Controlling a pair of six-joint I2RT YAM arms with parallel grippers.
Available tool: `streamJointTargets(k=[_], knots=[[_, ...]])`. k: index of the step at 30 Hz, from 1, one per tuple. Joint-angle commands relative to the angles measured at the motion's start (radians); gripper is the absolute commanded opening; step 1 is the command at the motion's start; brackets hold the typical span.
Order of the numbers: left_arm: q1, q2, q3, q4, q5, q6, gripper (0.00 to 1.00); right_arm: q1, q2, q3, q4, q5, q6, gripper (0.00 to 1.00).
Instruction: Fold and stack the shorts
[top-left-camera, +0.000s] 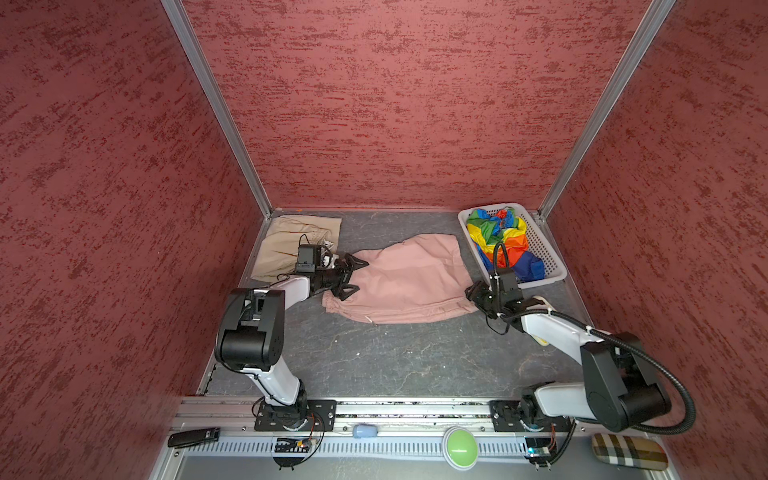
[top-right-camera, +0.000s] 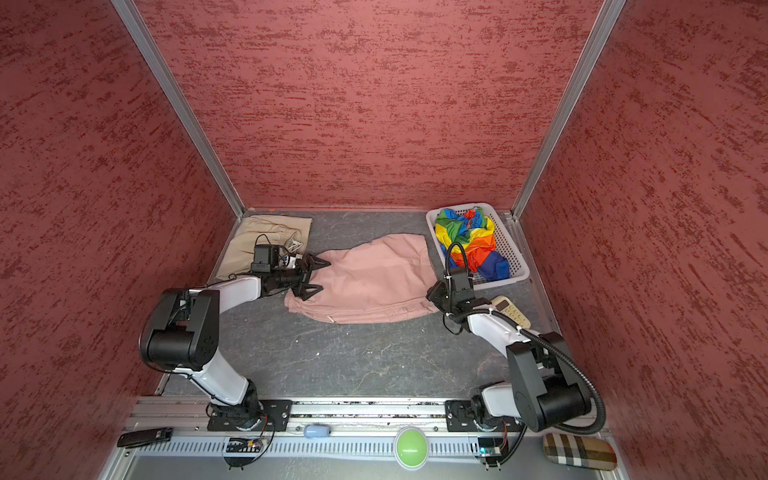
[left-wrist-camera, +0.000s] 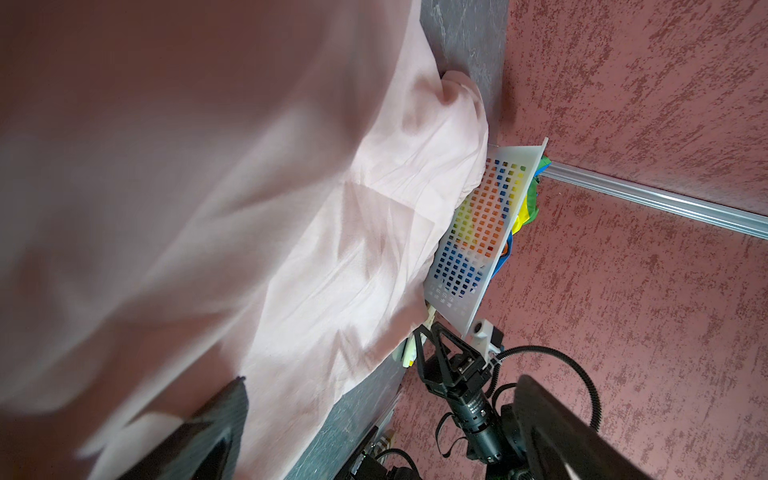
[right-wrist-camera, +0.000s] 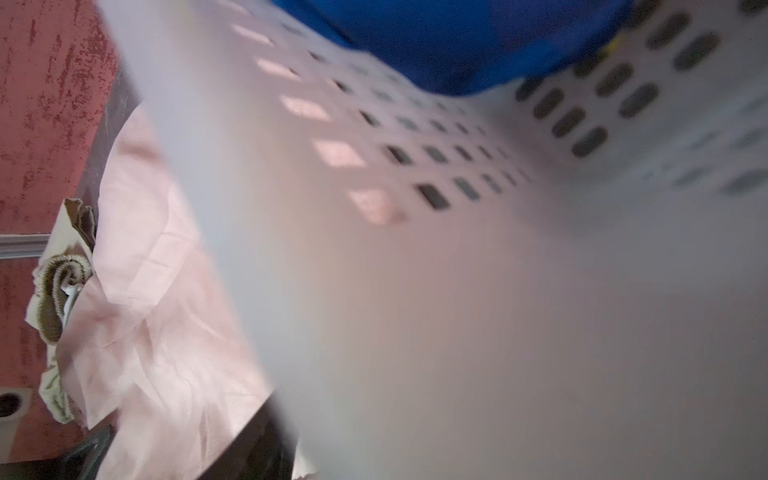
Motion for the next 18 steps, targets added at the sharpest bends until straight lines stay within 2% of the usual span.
streamJointTargets(k=[1, 4, 5, 12, 18], knots=[[-0.007, 0.001, 0.001, 0.0, 0.006, 0.022, 0.99, 0.029, 0.001, 0.13, -0.123, 0.076, -0.106, 0.78], [-0.008, 0.004, 0.001, 0.013, 0.006, 0.014, 1.0, 0.06, 0.088, 0.254, -0.144, 0.083, -0.154, 0.97], [-0.008, 0.006, 0.0, 0.019, 0.006, 0.009, 0.99, 0.065, 0.147, 0.299, -0.148, 0.084, -0.164, 0.99], [-0.029, 0.005, 0.009, 0.032, 0.004, -0.008, 0.99, 0.049, 0.473, 0.633, -0.233, 0.159, -0.269, 0.99], [-0.034, 0.004, -0.011, 0.04, 0.006, -0.006, 0.99, -0.042, 0.558, 0.742, -0.271, 0.182, -0.319, 0.99]])
